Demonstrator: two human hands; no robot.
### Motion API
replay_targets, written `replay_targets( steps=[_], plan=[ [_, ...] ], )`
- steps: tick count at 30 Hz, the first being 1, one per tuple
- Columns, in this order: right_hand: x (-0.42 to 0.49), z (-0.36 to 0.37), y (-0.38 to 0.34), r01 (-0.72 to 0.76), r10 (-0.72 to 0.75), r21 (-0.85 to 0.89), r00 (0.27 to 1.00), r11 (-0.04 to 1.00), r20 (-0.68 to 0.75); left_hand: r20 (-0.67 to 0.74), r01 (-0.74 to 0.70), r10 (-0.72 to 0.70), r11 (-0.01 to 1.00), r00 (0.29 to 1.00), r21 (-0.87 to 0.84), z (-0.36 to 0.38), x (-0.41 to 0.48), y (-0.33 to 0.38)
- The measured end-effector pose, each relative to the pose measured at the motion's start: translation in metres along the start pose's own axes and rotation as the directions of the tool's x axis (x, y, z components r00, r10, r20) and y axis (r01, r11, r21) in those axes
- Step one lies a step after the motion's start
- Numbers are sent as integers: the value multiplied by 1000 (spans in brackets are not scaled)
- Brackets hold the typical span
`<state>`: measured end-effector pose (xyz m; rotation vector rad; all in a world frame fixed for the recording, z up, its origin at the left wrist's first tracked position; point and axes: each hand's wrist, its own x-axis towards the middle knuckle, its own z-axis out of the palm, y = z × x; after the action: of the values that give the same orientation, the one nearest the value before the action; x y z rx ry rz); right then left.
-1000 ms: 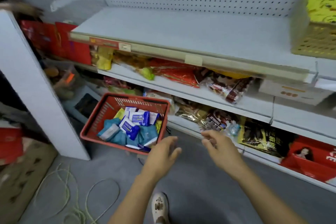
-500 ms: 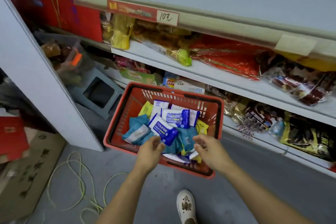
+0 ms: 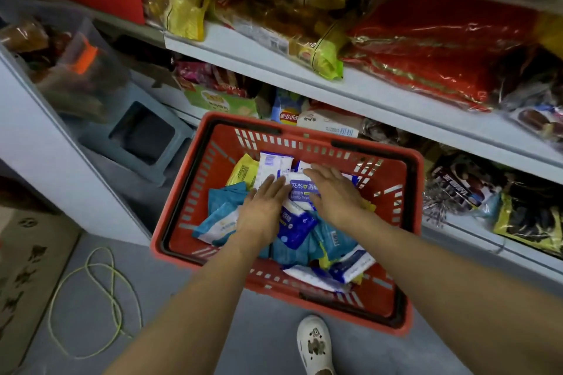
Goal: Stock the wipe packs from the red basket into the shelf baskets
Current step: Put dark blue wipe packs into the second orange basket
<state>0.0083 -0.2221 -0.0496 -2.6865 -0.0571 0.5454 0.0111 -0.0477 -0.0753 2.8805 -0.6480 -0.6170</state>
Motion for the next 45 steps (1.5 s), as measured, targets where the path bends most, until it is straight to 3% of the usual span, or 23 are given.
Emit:
replay_targets(
  steps=[5, 7, 9, 11, 14, 17, 19, 21, 23, 30, 33, 37, 40, 42, 45],
  plan=[
    [13, 23, 4, -48, 36, -247, 998, 968, -52, -125, -109, 139, 969, 982, 222, 5, 8, -11],
    [14, 24, 2, -104, 87, -270, 993, 957, -76, -139, -115, 160, 951, 977, 286, 0, 6, -10],
    [9, 20, 2, -167, 162, -143, 986, 976, -43, -56, -97, 119, 948, 991, 302, -3, 2, -6],
    [-5, 11, 8, -230, 232, 95, 973, 969, -12, 3, -48, 48, 969, 999, 241, -11, -8, 0],
    [-31, -2, 20, -270, 309, 426, 951, 864, -24, -91, 106, -113, 992, 989, -74, -19, -28, 10],
    [-71, -29, 32, -260, 403, 667, 913, 698, -66, -51, 285, -334, 865, 941, -414, -35, -51, 28],
    [-105, -49, 41, -213, 410, 749, 908, 628, -86, -3, 310, -388, 743, 922, -593, -47, -66, 48],
    [-145, -67, 51, -180, 400, 793, 912, 581, -86, 52, 287, -385, 584, 921, -759, -60, -83, 80],
    [-187, -82, 63, -164, 391, 838, 918, 520, -64, 84, 267, -364, 489, 927, -831, -68, -99, 115],
    [-343, -127, 117, -115, 346, 885, 937, 452, -56, 70, 144, -217, 346, 974, -927, -82, -180, 276],
    [-417, -147, 153, -83, 281, 862, 957, 500, -72, 53, 93, -163, 249, 985, -964, -82, -217, 357],
    [-512, -177, 204, -77, 228, 821, 971, 566, -67, 48, 49, -10, 261, 999, -964, -76, -252, 458],
    [-572, -198, 247, -97, 344, 828, 931, 553, -121, 32, 15, 56, 279, 998, -960, -77, -263, 530],
    [-604, -210, 277, -65, 447, 876, 876, 477, -178, -2, -16, 52, 271, 999, -963, -80, -267, 575],
    [-639, -225, 316, 49, 568, 971, 803, 235, -178, -57, -69, 58, 235, 997, -970, -90, -266, 635]
  ],
)
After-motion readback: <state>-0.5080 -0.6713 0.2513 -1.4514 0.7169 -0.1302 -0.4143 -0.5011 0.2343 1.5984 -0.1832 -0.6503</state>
